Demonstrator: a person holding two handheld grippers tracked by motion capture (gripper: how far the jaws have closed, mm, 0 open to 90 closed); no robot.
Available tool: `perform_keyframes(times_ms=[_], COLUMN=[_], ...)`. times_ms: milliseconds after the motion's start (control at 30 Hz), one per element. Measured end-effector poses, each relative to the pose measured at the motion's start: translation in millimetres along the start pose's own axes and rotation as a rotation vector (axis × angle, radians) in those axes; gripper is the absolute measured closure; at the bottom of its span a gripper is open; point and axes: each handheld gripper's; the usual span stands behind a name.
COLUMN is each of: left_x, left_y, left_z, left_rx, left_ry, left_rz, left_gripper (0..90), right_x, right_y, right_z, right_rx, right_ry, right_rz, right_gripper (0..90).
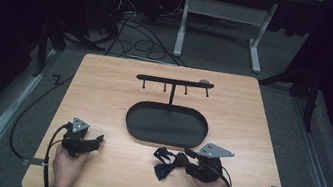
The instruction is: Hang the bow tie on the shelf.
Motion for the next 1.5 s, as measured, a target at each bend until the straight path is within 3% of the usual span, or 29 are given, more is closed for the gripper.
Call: perform_keyframes(times_ms=[600, 900, 1167, 1500], left_x=[-0.1, -0.1, 0.0, 0.0], left_y=[-0.2, -0.1, 0.0, 0.0], left_z=[-0.1, 0.0, -0.1, -0.1], left_rx=[0.0, -0.001, 0.0, -0.001], left_ry=[0.003, 0.002, 0.001, 0.001], left_rz=[-0.003, -0.002, 0.0, 0.0], left_gripper=[29.9, 29.9, 29.9, 29.9], right_x=[-0.9, 1.3, 3.4, 3.4], right_y=[20.1, 28.2, 29.4, 26.3], right_z=[-5.9, -3.3, -0.5, -0.7], right_rx=[-0.018, -0.03, -0.039, -0.042], right_ry=[-0.028, -0.031, -0.034, -0.044], right_rz=[-0.046, -0.082, -0.099, -0.088], right_gripper=[66.6, 77.9, 87.7, 90.0])
Point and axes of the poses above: each handheld gripper's, and its own axes: y roughly forward along the jaws, x roughly out of its underside, z roughly to its right, and after that the axes turned 12 degrees about y, right-handed
